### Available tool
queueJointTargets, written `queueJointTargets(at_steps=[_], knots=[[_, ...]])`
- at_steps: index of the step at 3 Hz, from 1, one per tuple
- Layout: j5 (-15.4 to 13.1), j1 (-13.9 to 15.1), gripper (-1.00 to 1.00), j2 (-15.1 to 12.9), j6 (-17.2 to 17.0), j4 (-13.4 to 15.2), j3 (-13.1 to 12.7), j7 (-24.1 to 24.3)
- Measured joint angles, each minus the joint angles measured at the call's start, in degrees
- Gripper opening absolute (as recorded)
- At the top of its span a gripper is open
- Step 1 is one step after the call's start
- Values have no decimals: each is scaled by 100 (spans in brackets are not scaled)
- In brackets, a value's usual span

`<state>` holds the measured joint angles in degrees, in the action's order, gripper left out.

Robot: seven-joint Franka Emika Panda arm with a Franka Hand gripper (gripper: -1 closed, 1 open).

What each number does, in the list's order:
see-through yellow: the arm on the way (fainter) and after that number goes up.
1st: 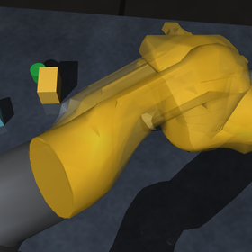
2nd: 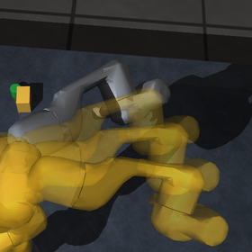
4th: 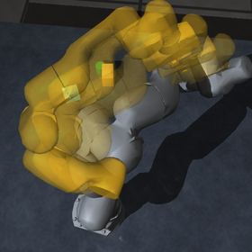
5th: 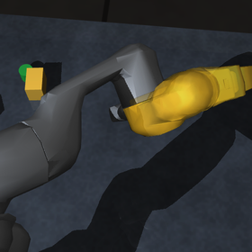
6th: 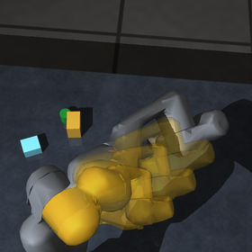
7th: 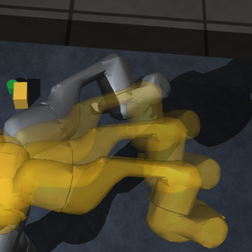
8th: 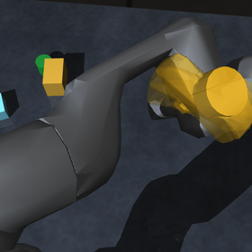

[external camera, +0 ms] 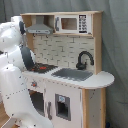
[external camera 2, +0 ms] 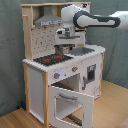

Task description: Play with the kitchen

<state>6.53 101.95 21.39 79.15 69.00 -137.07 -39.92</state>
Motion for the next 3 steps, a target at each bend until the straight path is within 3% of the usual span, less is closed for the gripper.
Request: queueJointTargets(at_steps=[2,3], knots=[[-621,-251,-100,-547,-355,525,1,490],[-964,-393,-100,-982,-367,1000,0,753]])
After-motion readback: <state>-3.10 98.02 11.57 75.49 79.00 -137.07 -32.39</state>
